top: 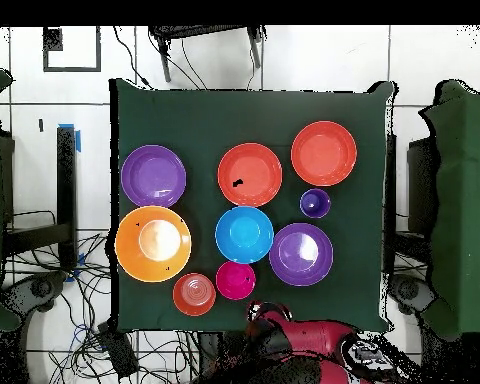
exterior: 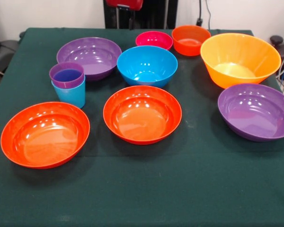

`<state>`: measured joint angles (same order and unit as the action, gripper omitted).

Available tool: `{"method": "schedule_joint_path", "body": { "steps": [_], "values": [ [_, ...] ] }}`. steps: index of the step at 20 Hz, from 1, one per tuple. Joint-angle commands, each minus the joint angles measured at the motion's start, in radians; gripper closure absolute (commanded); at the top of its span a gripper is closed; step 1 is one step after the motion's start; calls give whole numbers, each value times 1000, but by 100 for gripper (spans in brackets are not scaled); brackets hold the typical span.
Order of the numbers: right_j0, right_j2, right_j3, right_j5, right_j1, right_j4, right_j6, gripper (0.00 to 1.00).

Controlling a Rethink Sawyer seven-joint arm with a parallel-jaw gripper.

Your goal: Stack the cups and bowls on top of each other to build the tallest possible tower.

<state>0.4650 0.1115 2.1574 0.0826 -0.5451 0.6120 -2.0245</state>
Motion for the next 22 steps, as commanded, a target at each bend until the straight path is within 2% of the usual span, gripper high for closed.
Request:
{"method": "schedule_joint_path", "body": {
  "steps": [1, 11, 22],
  "values": [
    [-26, -99, -44, -102, -12, -50, -79, 0],
    [-43, -141, -31, -68, -13, -83, -118, 0],
    [-73, -133, -19, -58, -15, -126, -132, 0]
  ]
}}
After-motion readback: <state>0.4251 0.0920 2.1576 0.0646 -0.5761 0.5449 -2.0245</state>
